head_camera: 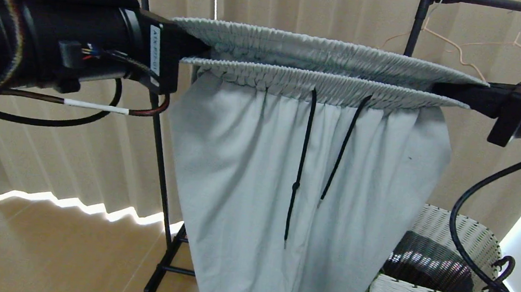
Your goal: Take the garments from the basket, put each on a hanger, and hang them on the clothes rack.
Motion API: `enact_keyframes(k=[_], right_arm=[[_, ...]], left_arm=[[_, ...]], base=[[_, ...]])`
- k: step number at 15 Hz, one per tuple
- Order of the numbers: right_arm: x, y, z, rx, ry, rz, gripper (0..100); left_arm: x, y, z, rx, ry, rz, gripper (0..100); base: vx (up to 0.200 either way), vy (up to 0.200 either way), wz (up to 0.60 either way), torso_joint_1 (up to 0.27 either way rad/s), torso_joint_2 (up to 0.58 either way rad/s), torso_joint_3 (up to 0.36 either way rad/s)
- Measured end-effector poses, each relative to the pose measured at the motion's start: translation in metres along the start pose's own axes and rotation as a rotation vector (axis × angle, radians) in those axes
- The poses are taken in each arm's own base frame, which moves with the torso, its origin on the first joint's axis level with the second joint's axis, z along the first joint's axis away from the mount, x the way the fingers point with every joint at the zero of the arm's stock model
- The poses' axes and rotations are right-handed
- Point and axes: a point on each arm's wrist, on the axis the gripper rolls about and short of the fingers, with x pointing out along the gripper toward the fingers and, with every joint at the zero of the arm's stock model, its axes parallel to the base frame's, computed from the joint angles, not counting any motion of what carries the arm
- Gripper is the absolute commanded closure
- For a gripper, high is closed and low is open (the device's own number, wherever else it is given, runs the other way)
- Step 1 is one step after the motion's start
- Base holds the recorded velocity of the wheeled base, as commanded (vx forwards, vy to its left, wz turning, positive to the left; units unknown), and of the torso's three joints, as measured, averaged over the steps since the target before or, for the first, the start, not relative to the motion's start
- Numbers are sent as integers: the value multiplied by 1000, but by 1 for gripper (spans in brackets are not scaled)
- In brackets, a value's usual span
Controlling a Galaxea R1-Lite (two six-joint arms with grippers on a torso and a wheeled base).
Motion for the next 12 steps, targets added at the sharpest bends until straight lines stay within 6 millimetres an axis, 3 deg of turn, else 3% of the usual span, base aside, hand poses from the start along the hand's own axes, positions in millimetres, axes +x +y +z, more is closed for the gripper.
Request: enact_keyframes(k=[3,6,9,12], right_arm=[[-25,9,-3,11,34,4,100],[-38,23,-17,17,61,51,100],[-36,25,-13,1,12,62,100],[-25,29,-12,-7,-12,94,100]], left_arm=[[26,-3,-14,-3,25,18,100],[37,-7,-32,-13,120,30,100],[29,-9,-37,-10,202,18,100],[9,-17,-20,-118,176,-20,100]], base=[[0,0,0,0,0,0],[0,0,0,0,0,0],[0,0,0,0,0,0],[0,0,0,0,0,0]])
